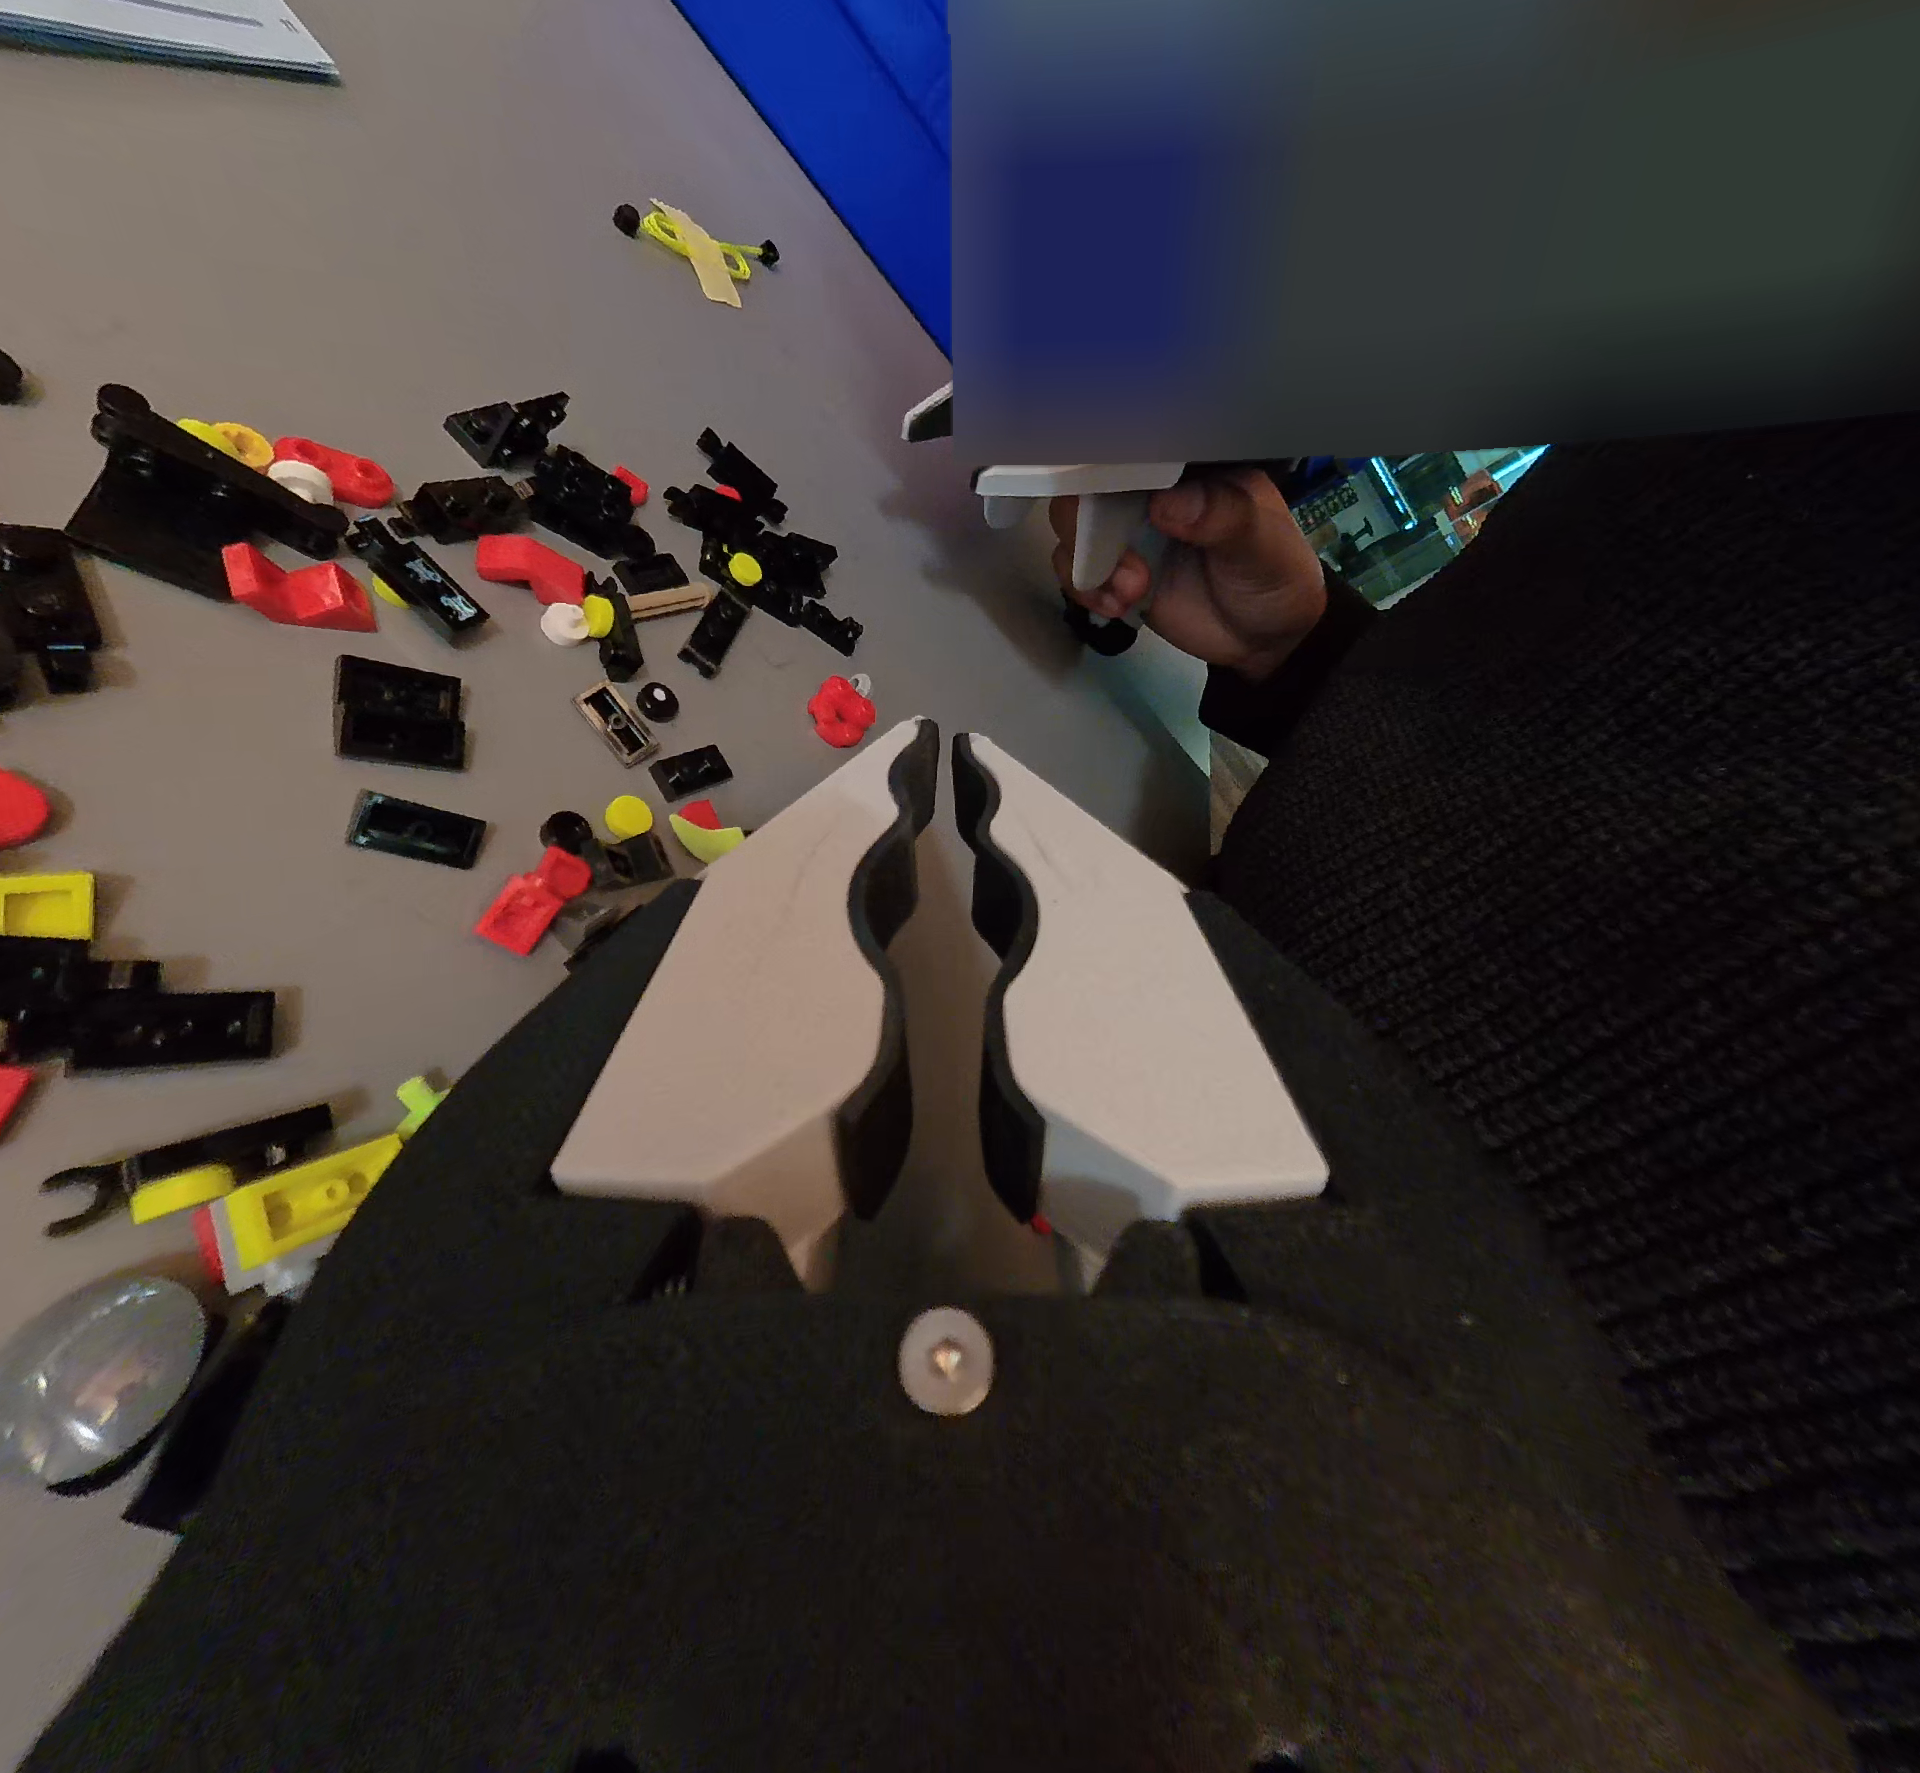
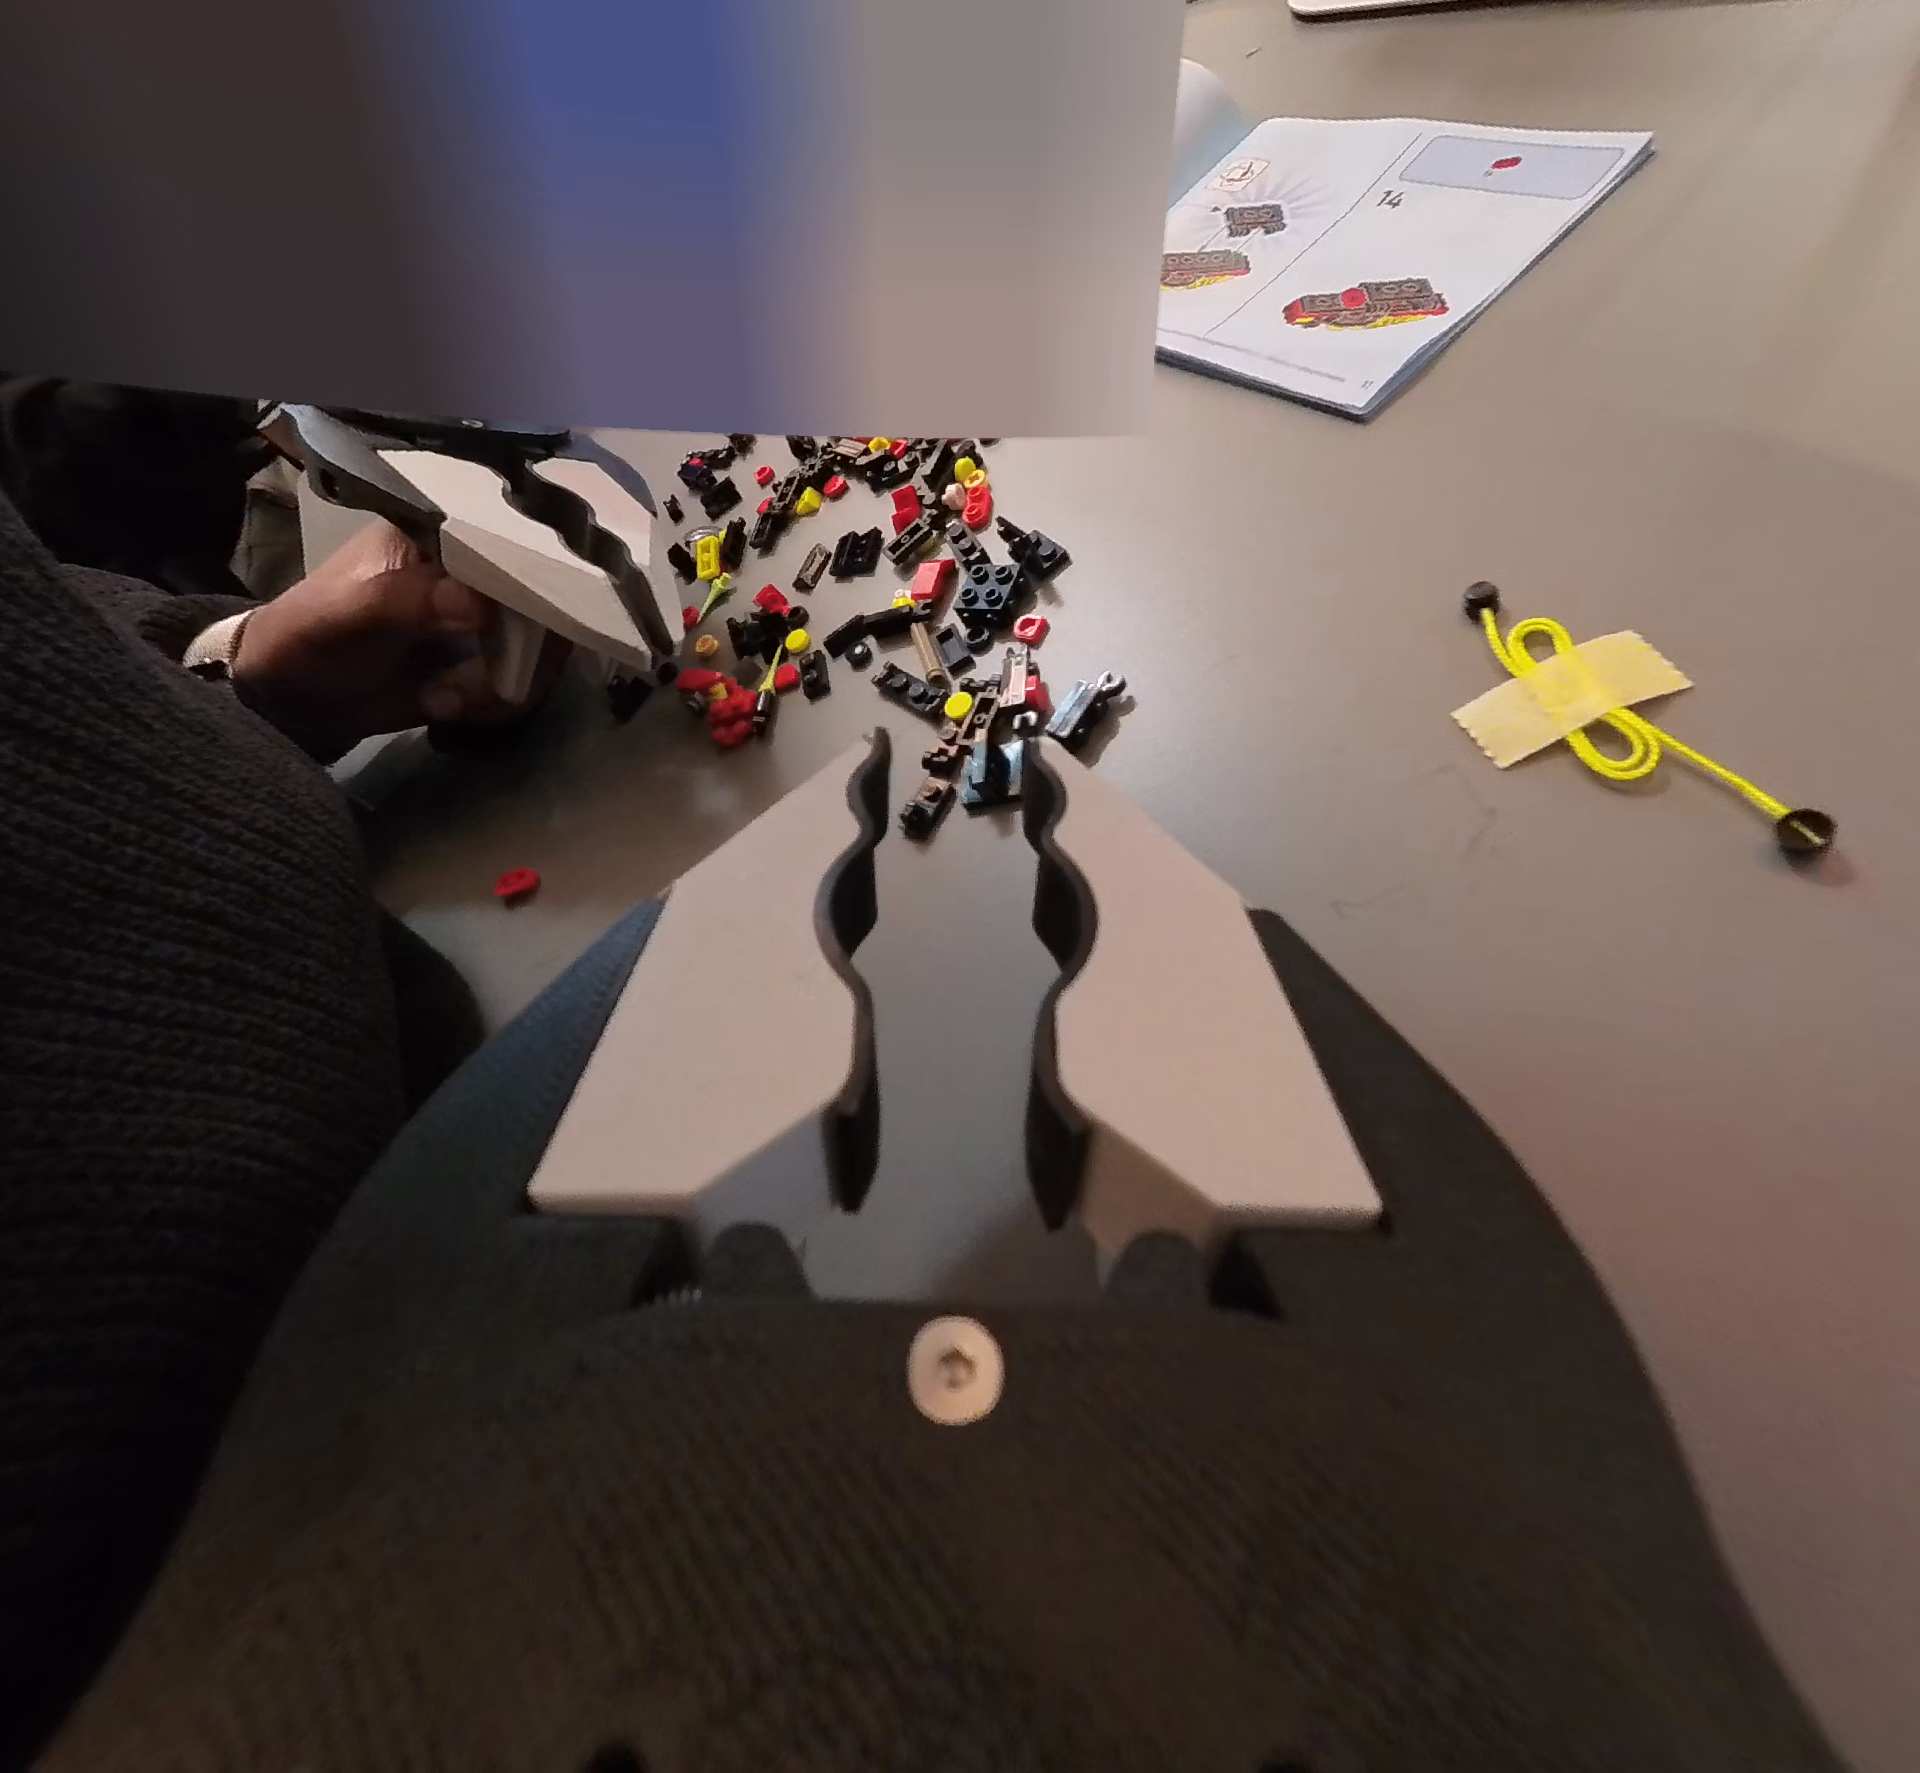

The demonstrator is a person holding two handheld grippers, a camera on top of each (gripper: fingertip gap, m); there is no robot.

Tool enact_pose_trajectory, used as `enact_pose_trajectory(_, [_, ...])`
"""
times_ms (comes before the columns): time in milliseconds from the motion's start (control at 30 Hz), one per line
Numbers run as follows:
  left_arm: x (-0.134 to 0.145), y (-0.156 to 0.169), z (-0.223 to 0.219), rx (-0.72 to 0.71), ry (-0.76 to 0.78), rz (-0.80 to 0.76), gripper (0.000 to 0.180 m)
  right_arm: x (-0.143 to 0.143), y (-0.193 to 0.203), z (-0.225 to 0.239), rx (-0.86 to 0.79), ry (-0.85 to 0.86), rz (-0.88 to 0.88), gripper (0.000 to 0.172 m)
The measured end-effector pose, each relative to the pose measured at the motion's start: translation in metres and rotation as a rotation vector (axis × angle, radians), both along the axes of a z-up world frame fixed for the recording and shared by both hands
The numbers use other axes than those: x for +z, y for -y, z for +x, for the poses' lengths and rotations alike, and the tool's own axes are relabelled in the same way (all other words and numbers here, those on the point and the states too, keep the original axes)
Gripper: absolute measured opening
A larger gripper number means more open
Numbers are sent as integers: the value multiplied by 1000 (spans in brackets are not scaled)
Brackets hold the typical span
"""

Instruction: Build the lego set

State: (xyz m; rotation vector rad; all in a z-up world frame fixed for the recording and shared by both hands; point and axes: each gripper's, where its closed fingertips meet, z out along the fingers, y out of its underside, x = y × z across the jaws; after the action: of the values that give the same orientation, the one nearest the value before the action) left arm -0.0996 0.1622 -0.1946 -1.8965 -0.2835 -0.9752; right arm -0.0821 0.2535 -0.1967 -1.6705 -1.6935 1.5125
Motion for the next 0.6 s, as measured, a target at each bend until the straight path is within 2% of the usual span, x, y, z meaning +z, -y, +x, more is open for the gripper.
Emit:
enact_pose_trajectory(267, [1,-1,5,-18,-20,8,1,7,5,1,20,-27,-6,24])
enact_pose_trajectory(600, [14,1,20,-59,-113,42,0,31,19,9,61,-115,48,25])
